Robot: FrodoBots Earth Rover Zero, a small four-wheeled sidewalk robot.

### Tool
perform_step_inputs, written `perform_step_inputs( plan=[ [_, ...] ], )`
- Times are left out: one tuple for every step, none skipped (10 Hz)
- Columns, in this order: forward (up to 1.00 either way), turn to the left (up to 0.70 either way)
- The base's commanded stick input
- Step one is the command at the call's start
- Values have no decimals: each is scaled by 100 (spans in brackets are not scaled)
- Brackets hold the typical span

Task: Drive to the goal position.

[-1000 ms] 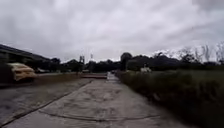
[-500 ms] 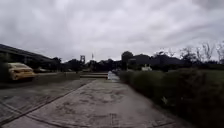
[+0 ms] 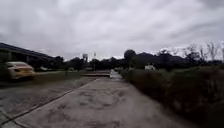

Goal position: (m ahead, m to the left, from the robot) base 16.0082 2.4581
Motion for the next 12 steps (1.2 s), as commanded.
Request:
perform_step_inputs(
  plan=[
    [50, -16],
    [50, -50],
    [50, -50],
    [50, -5],
    [50, 0],
    [50, 0],
    [50, 0],
    [50, 0],
    [50, 0],
    [50, 0],
    [50, 0],
    [50, 0]
  ],
)
